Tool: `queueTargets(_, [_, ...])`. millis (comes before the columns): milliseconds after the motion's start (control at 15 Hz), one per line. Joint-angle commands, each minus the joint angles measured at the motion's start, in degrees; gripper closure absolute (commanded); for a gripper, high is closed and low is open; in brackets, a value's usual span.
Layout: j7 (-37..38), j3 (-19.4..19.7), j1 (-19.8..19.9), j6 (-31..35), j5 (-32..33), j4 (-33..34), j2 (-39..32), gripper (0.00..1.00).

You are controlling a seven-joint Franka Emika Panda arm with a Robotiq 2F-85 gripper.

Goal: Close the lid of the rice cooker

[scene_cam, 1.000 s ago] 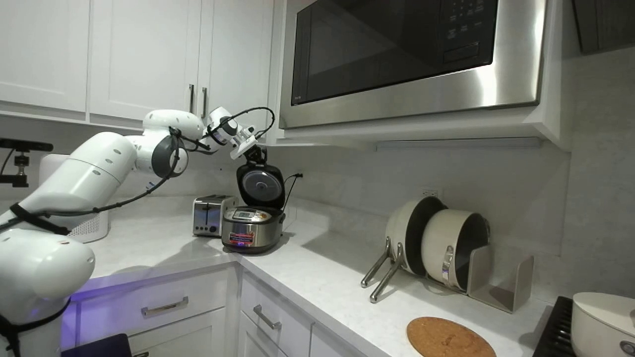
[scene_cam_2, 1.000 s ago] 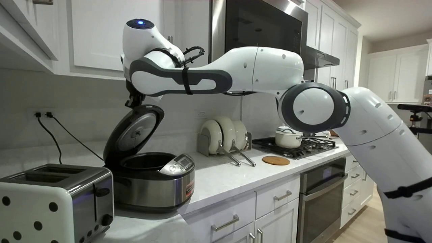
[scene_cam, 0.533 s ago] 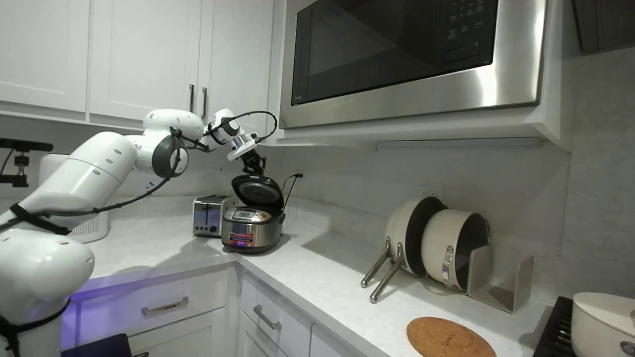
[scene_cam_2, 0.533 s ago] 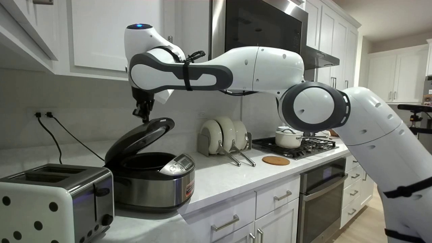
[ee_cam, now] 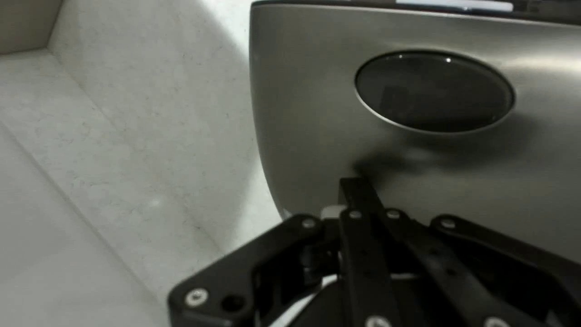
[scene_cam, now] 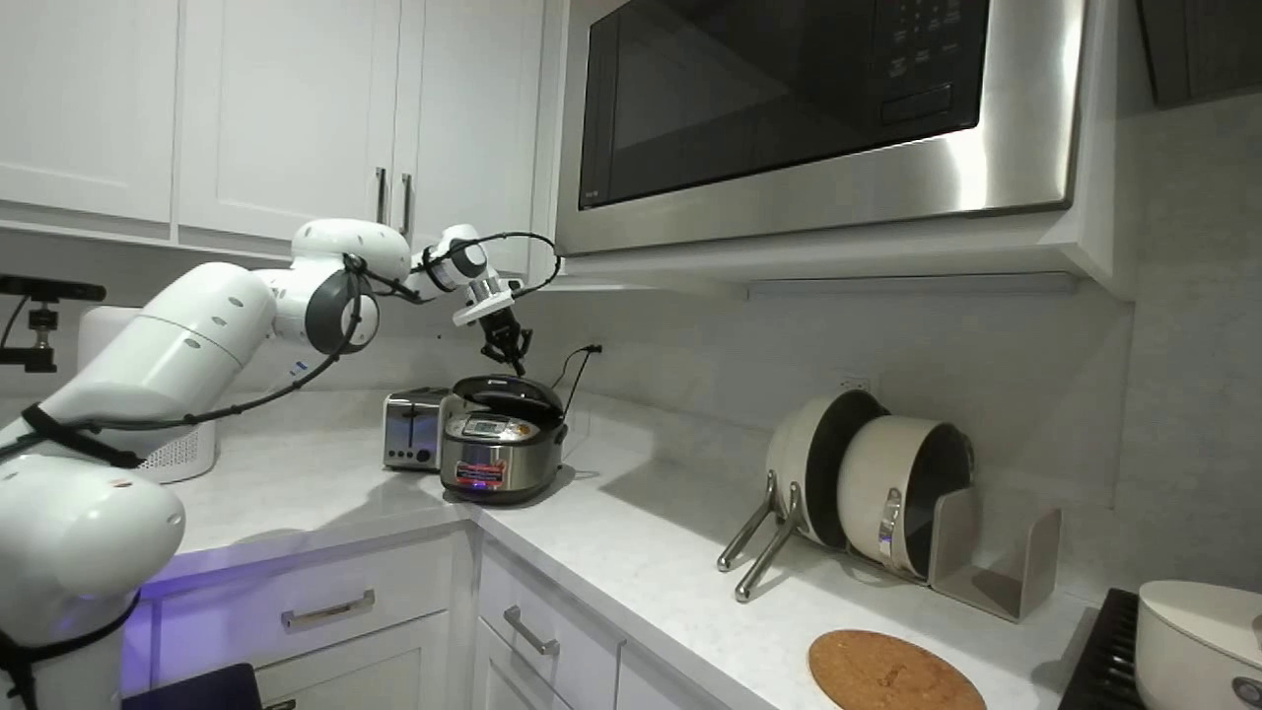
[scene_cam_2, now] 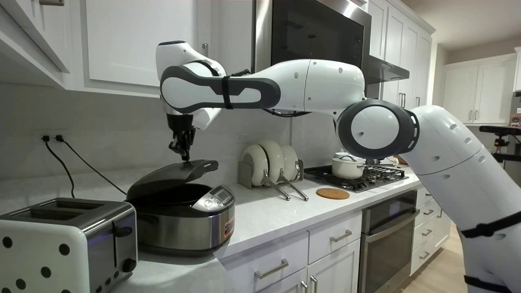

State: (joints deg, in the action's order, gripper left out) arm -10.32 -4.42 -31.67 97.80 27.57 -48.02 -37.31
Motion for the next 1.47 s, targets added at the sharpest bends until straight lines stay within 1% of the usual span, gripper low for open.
queueTargets(0, [-0.95, -1.12, 2.2, -1.99, -3.71, -4.15, 1.19, 1.0])
queueTargets(400, [-0.75, -2.07, 4.62, -1.24, -8.95, -8.74, 2.03, 1.0])
queueTargets(867, [-0.65, -2.34, 5.68, -0.84, -11.79, -9.63, 2.66, 1.0])
queueTargets(1400, [-0.1, -2.19, 7.01, 1.1, -14.64, -15.56, 5.26, 1.0])
